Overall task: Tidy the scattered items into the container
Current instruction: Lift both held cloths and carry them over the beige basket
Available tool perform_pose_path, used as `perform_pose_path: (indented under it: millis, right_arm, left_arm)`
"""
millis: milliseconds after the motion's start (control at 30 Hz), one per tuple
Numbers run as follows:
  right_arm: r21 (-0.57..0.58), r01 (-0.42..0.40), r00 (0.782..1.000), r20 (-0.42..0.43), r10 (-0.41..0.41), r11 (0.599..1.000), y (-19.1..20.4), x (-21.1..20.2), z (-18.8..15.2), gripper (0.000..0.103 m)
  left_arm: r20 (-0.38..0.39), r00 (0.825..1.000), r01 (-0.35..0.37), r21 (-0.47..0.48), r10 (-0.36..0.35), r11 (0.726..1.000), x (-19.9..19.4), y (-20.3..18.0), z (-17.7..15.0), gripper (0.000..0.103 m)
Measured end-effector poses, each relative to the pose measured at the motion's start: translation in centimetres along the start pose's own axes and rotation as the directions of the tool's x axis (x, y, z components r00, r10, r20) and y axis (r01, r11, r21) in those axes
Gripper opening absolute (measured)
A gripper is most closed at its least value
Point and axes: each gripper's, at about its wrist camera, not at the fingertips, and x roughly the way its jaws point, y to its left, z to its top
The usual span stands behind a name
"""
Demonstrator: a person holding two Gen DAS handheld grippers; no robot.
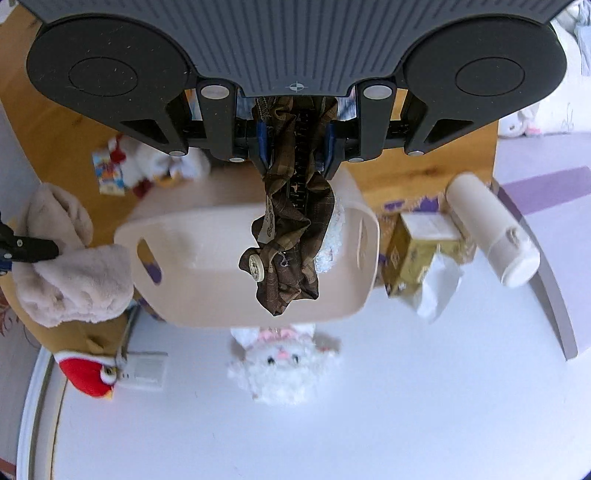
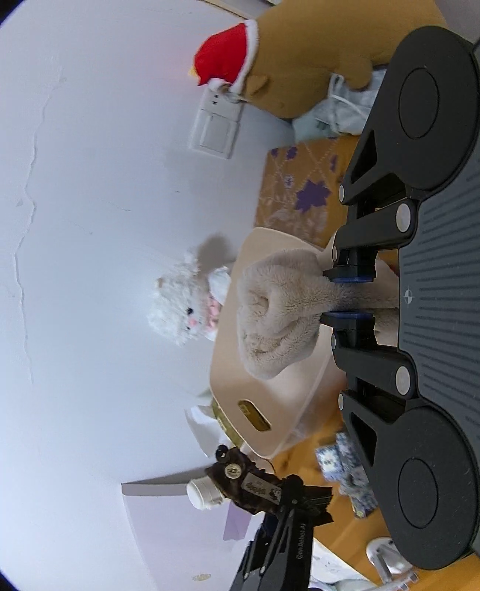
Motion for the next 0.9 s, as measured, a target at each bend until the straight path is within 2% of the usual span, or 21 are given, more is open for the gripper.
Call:
perform_pose_path:
  millis: [133,267,467,567,700,900]
  right_arm:
    - [-0.01,0.007,1.0,0.005,-0.007,1.0,-0.5,1.5,1.3,0.014]
    - [-0.033,0.014,1.0,0.004,-0.013,0.999,-0.6,3.2,2.6,0.014]
    - [-0.13,-0.004,0.999,-0.033,0.0,0.991,0.3,6.5,4.0,0.014]
    - [-0.162,-0.008,0.998,-0.058,-0.001,0.987,0.8,8.2,4.8,0.014]
    - [-0.173,-0.029,0.995,-0.098,0.012,0.984,1.3,10.8,5.2,0.014]
    - [-0.148,-0.06,0.982,-0.187,0.032,0.987,1.7,14.5,4.6,0.014]
  left_arm:
    - [0.016,1.0,-0.016,0.012,0.016,1.0,1.1,0.2,2.1,0.028]
    - [0.029,1.0,0.003,0.012,-0.003,1.0,2.3,0.5,3.9,0.028]
    - [0.02,1.0,-0.011,0.039,0.01,0.999,5.2,0.0,6.4,0.028]
    - [-0.006,1.0,-0.006,0.025,0.006,1.0,6.9,-0.2,7.1,0.028]
    - [-0.046,0.998,-0.037,0.07,0.041,0.997,9.3,-1.2,7.7,0.028]
    - [-0.131,0.99,-0.032,0.107,0.046,0.994,13.1,-2.2,8.0,0.028]
